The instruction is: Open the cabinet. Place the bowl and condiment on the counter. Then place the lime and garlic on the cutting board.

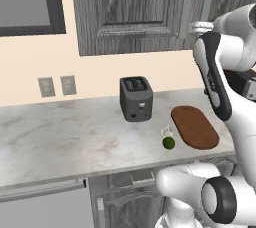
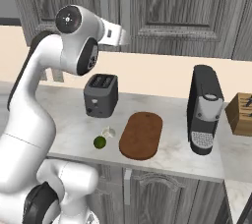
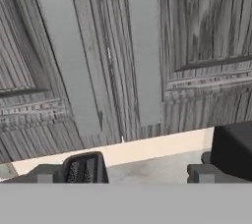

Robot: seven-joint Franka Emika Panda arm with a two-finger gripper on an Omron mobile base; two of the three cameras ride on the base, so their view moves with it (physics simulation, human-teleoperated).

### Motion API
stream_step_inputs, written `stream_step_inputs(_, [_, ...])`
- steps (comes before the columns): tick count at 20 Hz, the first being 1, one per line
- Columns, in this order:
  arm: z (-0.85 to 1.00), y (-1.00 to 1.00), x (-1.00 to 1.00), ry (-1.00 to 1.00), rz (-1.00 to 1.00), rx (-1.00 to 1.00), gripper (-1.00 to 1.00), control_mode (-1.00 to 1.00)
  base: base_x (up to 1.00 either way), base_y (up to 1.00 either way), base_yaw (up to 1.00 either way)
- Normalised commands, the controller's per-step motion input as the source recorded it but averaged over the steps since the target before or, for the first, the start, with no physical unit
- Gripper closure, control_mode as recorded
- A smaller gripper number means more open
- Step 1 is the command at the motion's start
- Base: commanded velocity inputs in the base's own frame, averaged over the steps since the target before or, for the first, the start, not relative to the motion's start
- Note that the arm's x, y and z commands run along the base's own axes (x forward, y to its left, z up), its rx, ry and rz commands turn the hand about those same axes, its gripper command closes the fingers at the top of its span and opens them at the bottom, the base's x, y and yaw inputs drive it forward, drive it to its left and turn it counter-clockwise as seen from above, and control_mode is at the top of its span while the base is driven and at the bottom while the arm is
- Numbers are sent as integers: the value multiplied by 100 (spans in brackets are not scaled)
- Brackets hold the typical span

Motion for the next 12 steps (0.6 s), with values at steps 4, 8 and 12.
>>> stream_step_inputs(4, [31, -61, 73, -13, 0, 14, -100, -100, 0, 0, 0])
stream_step_inputs(8, [1, -17, 96, -1, 0, 4, -100, -100, 0, 0, 0])
stream_step_inputs(12, [-1, -17, 83, 0, 0, 3, -100, -100, 0, 0, 0])
